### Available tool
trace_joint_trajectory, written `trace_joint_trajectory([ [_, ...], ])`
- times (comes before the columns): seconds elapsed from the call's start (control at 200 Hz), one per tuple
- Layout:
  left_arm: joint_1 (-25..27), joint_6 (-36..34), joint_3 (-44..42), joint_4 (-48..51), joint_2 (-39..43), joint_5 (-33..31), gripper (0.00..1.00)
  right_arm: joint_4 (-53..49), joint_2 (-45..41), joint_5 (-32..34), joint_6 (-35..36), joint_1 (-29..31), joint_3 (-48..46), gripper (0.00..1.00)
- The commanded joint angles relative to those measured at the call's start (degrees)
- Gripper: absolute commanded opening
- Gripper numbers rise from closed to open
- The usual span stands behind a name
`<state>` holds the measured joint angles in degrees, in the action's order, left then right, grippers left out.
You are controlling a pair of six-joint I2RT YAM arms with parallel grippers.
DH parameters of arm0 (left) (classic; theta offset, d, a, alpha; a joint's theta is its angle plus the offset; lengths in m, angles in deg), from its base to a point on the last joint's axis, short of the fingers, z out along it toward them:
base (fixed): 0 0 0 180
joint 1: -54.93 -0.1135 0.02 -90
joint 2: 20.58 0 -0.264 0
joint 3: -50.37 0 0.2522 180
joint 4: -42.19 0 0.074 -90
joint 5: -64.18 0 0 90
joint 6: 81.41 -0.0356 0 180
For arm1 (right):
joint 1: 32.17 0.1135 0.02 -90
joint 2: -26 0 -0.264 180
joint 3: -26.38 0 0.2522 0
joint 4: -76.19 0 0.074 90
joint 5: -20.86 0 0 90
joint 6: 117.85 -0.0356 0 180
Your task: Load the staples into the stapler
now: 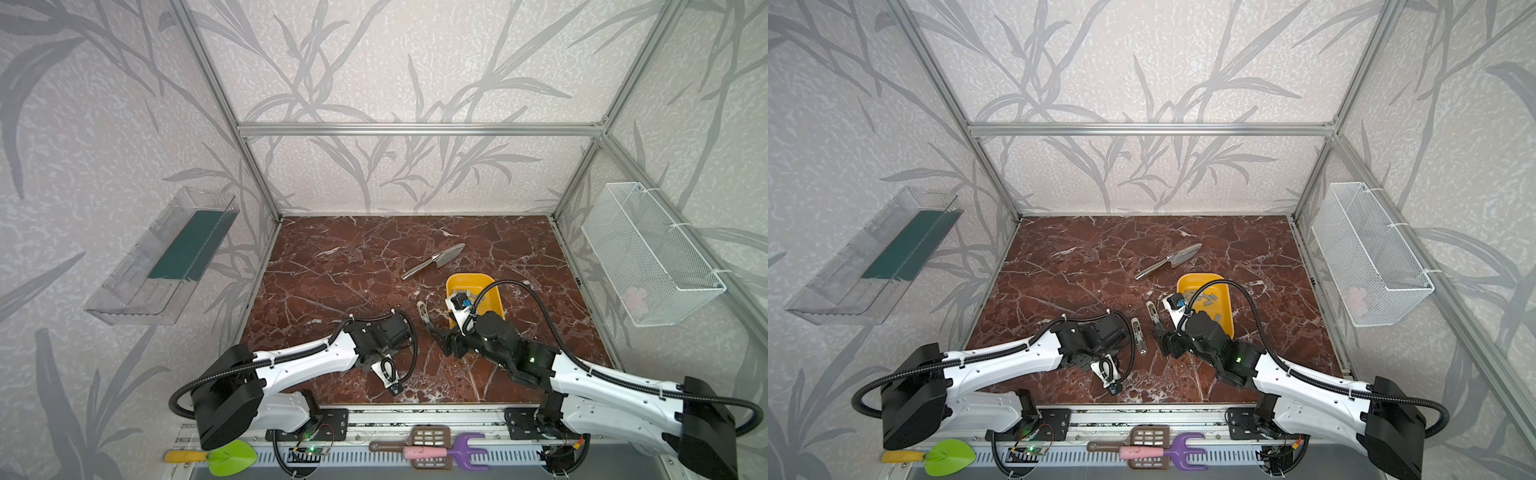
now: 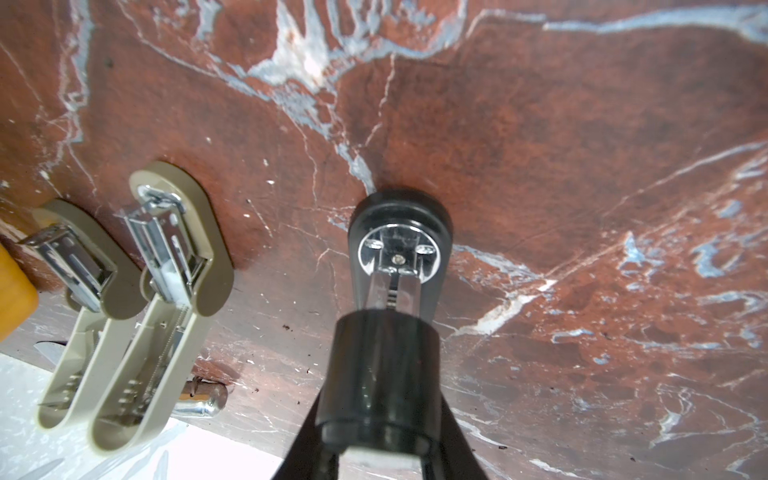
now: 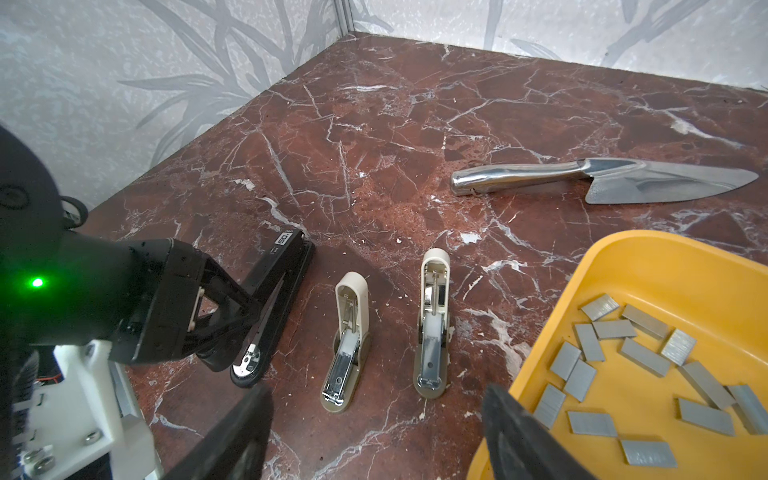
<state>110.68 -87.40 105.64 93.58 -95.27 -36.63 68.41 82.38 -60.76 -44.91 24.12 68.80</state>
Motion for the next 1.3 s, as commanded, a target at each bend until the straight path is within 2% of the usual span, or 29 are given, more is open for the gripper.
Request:
trace_joint_trajectory([
  [0.0,0.33,0.54,0.76,0.65,-1.07,1.83,0.31,1.18,0.13,-0.78,-0.34,-0.16,1.57,0.80],
  [0.135,0.33,3.04,3.03,2.22,-2.31,3.91,0.39,1.18,0.13,-1.09,-0.43,-0.17,1.57,0.80],
  [0.38,0.41,7.10,6.16,5.19,-3.70,6.99,0.44,1.04,0.01,-1.71,-0.79,-0.14,1.56,0.80],
  [0.5,1.12,8.37,7.02,4.96,-4.18,6.68,0.33,1.05,-0.04,-1.71,-0.87,-0.17,1.52,0.80],
  [0.575,1.16,8.60,7.78,5.99,-4.49,7.01,0.21,1.07,0.04,-1.79,-0.87,-0.18,1.56,0.80],
  [0.67,1.27,9.58,7.88,6.89,-5.47,7.41,0.19,1.08,-0.02,-1.80,-0.89,-0.15,1.48,0.80],
  [0.81,1.29,9.56,7.21,6.37,-6.18,7.44,0.10,1.01,-0.30,-1.94,-1.02,-0.14,1.41,0.80],
  [0.865,1.27,10.69,7.54,6.15,-6.31,8.38,0.09,1.02,-0.48,-1.88,-1.05,-0.18,1.32,0.80],
  [1.005,1.21,18.97,9.97,6.07,-6.04,15.17,0.07,0.99,-0.57,-1.31,-0.89,-0.13,1.22,0.80],
  [1.075,1.20,19.86,10.33,6.67,-7.29,14.43,0.07,0.91,-0.57,-1.00,-0.79,-0.13,1.20,0.80],
  [1.175,1.21,20.52,9.84,5.64,-9.54,12.88,0.00,1.04,-0.66,-1.67,-0.94,-0.15,1.23,0.80],
  [1.225,1.21,22.15,10.11,4.98,-10.48,13.59,0.00,1.04,-0.66,-1.87,-1.12,-0.15,1.22,0.80],
  [1.295,1.20,23.88,9.79,3.52,-10.98,14.99,0.06,1.14,-0.66,-2.22,-1.39,-0.13,1.17,0.80],
])
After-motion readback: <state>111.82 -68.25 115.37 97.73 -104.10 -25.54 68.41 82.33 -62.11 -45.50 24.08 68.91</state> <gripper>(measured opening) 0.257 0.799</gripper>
